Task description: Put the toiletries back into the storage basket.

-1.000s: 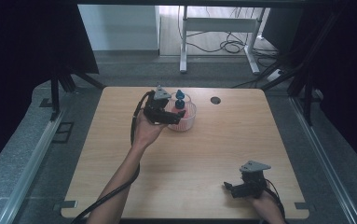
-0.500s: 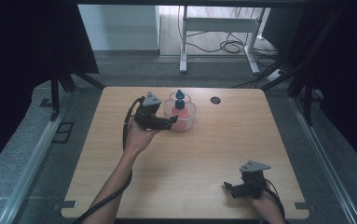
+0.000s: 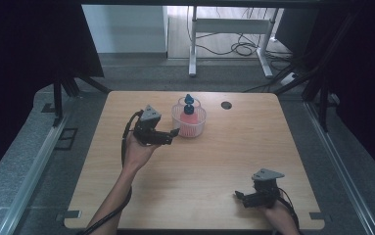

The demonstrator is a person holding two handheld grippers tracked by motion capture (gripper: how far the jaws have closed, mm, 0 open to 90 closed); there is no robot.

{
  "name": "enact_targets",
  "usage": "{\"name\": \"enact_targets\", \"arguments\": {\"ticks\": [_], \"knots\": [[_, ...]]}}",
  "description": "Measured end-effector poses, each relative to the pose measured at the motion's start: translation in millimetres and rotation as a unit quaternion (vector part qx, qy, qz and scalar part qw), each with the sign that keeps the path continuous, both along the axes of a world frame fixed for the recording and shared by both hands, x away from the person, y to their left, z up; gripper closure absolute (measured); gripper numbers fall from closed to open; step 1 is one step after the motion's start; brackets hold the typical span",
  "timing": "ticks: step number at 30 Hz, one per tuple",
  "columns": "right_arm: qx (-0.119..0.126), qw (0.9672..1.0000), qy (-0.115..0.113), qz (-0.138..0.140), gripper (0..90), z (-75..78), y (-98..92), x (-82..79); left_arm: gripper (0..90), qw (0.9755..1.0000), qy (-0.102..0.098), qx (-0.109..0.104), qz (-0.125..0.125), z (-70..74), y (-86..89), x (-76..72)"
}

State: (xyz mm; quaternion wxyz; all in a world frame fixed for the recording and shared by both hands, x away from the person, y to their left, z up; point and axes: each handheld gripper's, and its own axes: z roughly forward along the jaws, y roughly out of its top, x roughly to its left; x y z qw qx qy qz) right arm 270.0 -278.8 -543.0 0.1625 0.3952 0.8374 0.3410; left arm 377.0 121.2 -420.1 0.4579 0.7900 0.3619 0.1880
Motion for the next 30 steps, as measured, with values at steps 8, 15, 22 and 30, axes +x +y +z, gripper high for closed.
{"name": "enact_targets", "arguments": {"ticks": [8,15,22,30], "knots": [[0.000,1.0000,0.000,0.000,0.0,0.0,0.1,0.0,11.9,0.9999,0.005,-0.004,0.009,-10.5,13.4,-11.2],[0.000,1.0000,0.000,-0.001,0.0,0.1,0.2,-0.1,12.0,0.9999,0.005,-0.005,0.015,-17.3,23.8,-22.3],[0.001,1.0000,0.001,-0.002,0.0,0.0,0.4,-0.2,12.1,0.9998,0.009,-0.004,0.018,-27.4,32.1,-33.8],[0.002,1.0000,0.001,-0.003,0.0,-0.1,0.9,-0.3,12.1,0.9996,0.021,-0.001,0.020,-45.6,40.1,-47.2]]}}
